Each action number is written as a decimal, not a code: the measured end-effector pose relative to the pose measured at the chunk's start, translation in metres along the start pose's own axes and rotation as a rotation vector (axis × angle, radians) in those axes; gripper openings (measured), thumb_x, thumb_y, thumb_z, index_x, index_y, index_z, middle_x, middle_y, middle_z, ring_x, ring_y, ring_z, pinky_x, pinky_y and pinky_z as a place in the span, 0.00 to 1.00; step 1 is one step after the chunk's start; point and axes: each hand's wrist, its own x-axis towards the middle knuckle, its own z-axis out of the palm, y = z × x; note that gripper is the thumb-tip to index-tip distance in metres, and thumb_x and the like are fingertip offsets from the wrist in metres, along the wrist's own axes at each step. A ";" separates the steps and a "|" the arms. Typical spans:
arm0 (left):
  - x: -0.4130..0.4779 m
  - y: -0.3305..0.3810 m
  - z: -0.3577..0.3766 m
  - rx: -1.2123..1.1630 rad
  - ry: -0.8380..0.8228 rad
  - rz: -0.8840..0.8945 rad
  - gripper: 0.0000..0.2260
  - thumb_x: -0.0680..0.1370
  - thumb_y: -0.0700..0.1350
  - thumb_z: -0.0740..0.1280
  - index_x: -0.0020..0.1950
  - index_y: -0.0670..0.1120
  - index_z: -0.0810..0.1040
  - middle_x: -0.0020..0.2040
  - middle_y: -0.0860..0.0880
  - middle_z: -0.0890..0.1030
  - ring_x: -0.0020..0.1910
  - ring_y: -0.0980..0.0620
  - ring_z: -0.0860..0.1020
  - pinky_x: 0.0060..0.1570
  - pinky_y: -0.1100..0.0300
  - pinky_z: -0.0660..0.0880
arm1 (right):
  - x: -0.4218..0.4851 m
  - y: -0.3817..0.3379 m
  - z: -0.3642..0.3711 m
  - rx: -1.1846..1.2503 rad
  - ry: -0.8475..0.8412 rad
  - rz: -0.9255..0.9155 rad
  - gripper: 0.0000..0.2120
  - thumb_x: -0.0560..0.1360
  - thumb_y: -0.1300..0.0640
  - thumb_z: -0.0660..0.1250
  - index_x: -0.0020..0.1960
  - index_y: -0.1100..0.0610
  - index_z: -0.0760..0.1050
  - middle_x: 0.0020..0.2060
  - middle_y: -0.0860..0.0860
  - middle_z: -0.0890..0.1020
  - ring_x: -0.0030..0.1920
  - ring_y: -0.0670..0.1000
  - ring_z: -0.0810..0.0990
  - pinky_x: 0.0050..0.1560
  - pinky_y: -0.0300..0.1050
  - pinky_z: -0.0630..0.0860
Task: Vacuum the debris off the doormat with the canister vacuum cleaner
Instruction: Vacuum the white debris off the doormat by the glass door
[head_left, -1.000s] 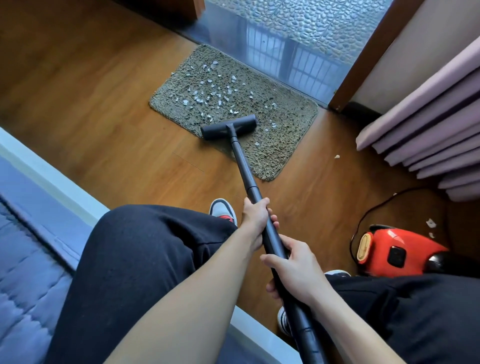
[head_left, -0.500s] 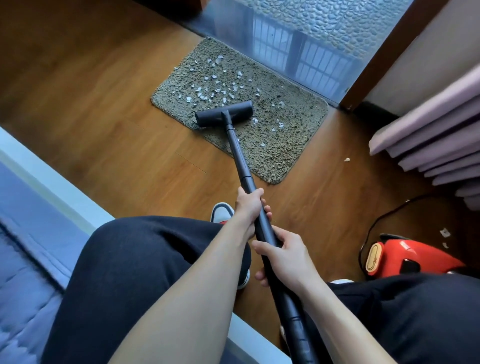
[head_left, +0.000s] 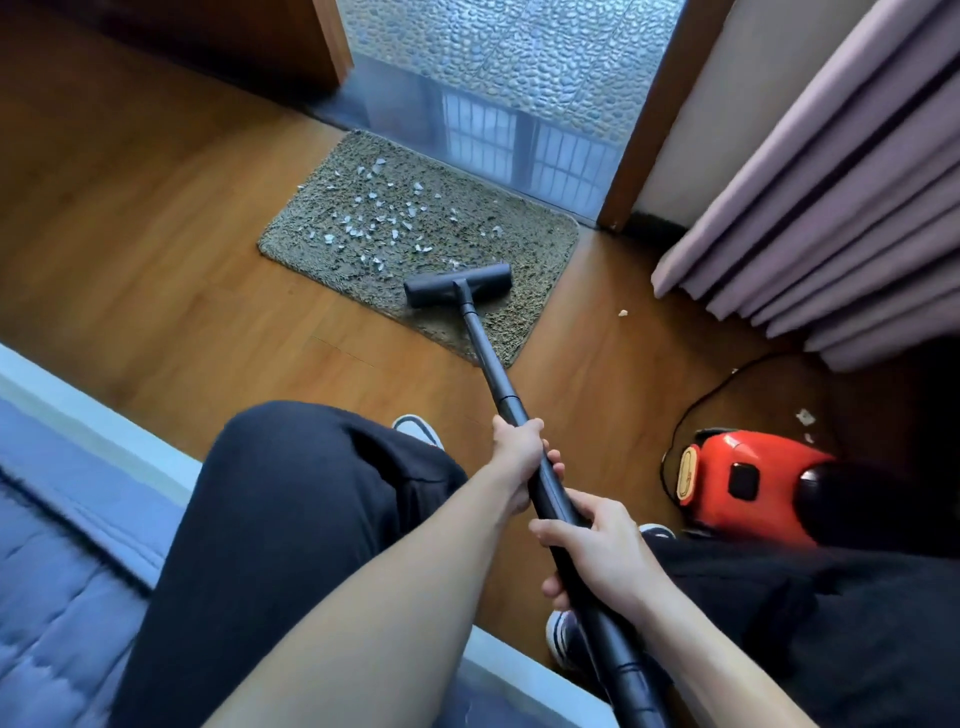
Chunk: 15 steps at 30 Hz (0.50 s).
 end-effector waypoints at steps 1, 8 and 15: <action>-0.005 -0.007 0.005 0.012 -0.009 -0.005 0.08 0.82 0.41 0.59 0.61 0.45 0.65 0.37 0.46 0.69 0.26 0.52 0.71 0.23 0.63 0.72 | -0.007 0.006 -0.004 0.002 0.012 0.004 0.09 0.76 0.61 0.69 0.55 0.55 0.78 0.31 0.56 0.78 0.28 0.60 0.82 0.27 0.47 0.78; -0.030 -0.041 0.021 0.034 -0.036 -0.019 0.08 0.82 0.42 0.59 0.60 0.45 0.65 0.38 0.45 0.70 0.26 0.52 0.71 0.23 0.62 0.72 | -0.040 0.033 -0.018 0.006 0.022 0.026 0.06 0.77 0.62 0.68 0.54 0.60 0.75 0.26 0.57 0.77 0.23 0.57 0.79 0.24 0.44 0.76; -0.028 -0.037 0.005 0.043 0.005 0.003 0.09 0.81 0.41 0.59 0.61 0.45 0.66 0.38 0.45 0.70 0.27 0.52 0.71 0.24 0.62 0.73 | -0.039 0.027 -0.001 0.033 0.003 0.029 0.07 0.77 0.63 0.68 0.55 0.61 0.76 0.30 0.61 0.76 0.21 0.55 0.78 0.24 0.43 0.76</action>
